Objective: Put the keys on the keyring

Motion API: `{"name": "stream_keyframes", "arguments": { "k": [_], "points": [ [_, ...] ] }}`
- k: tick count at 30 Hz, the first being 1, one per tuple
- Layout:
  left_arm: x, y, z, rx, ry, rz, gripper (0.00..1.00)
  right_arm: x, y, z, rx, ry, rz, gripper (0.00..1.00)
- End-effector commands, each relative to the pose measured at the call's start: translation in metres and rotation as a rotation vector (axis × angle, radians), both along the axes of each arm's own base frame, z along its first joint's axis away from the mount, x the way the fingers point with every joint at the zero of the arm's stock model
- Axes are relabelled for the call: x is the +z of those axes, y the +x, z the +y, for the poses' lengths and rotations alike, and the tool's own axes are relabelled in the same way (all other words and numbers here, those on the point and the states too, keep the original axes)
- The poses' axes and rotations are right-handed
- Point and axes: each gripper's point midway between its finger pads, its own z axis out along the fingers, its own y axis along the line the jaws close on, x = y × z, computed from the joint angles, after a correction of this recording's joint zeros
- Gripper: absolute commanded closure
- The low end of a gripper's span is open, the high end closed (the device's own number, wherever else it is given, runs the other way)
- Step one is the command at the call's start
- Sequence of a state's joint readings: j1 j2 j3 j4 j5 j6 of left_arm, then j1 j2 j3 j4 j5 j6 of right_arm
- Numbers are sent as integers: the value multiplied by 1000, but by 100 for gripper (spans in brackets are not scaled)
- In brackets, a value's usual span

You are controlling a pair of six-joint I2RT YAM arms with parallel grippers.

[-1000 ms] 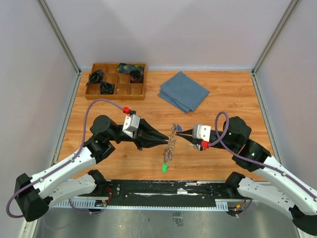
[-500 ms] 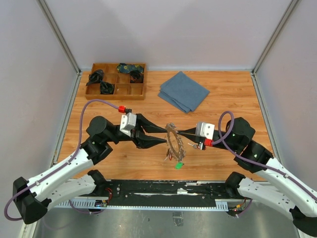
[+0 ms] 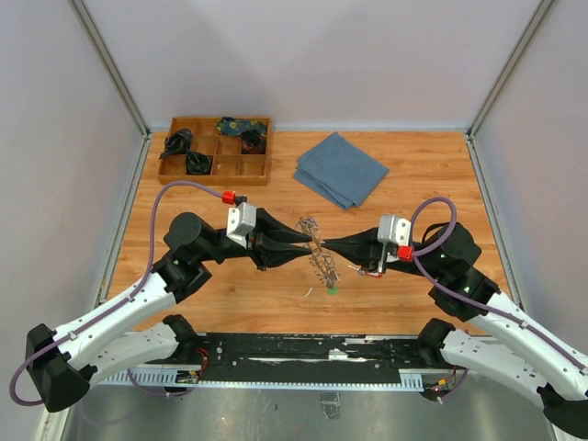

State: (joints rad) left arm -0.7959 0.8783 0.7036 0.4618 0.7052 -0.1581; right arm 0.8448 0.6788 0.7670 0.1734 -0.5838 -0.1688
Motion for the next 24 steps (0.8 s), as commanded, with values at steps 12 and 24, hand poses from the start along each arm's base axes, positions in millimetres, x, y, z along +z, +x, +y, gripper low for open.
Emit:
{"name": "stream_keyframes", "arguments": {
  "k": [12, 24],
  "points": [
    [25, -3, 4, 7, -73, -53, 67, 31, -10, 9, 80, 150, 22, 100],
    [17, -2, -2, -16, -58, -30, 67, 31, -12, 11, 93, 159, 25, 100]
  ]
}}
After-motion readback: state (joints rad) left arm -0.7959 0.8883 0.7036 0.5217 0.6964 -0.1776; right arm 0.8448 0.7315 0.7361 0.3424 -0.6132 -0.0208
